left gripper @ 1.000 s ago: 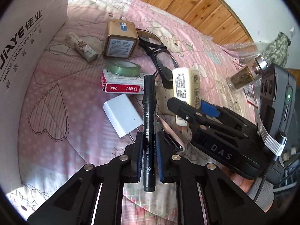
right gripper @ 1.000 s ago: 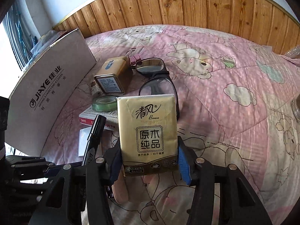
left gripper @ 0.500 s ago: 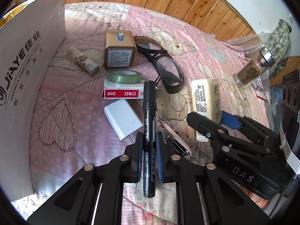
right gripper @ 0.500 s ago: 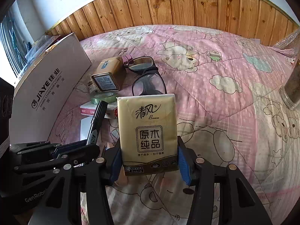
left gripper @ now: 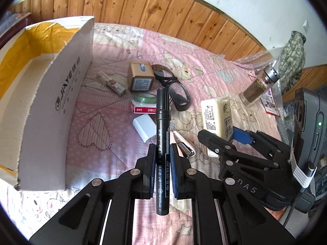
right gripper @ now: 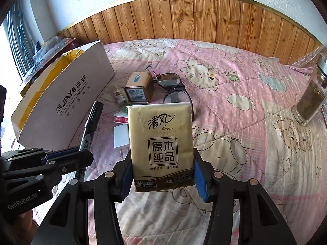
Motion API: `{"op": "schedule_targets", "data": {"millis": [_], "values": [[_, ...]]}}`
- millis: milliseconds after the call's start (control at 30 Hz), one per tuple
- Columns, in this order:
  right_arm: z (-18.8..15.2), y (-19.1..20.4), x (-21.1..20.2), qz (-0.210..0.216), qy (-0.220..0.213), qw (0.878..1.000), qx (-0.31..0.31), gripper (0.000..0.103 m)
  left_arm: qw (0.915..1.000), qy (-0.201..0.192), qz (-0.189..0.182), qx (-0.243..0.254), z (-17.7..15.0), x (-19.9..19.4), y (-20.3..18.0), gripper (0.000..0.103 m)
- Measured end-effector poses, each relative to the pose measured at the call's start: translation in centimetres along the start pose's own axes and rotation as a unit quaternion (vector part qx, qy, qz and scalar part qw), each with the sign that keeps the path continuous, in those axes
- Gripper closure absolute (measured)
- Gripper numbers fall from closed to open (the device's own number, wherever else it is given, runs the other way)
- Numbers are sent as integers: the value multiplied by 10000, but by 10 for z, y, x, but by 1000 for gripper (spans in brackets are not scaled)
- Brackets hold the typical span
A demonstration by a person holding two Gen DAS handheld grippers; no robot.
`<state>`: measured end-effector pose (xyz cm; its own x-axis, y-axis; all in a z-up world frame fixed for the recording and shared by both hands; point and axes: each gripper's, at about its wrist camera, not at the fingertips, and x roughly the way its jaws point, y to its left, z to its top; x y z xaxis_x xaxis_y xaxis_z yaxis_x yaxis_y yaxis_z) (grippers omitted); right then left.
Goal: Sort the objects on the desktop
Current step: 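Carry the marker and tissue pack over the cardboard box with both tools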
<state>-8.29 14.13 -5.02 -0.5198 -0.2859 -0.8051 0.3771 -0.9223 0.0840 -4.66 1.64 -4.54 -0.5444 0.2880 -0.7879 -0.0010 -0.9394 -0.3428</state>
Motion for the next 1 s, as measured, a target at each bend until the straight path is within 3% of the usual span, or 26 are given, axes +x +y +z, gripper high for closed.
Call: {"op": "schedule_targets", "data": {"millis": [300, 1000], "values": [[7, 46, -35, -15, -231, 9992, -336, 50, 9990, -447, 29, 3, 5, -49, 8, 91], [37, 147, -70, 349, -499, 9920, -1103, 50, 9950, -934, 176, -316, 17, -128, 70, 91]]}}
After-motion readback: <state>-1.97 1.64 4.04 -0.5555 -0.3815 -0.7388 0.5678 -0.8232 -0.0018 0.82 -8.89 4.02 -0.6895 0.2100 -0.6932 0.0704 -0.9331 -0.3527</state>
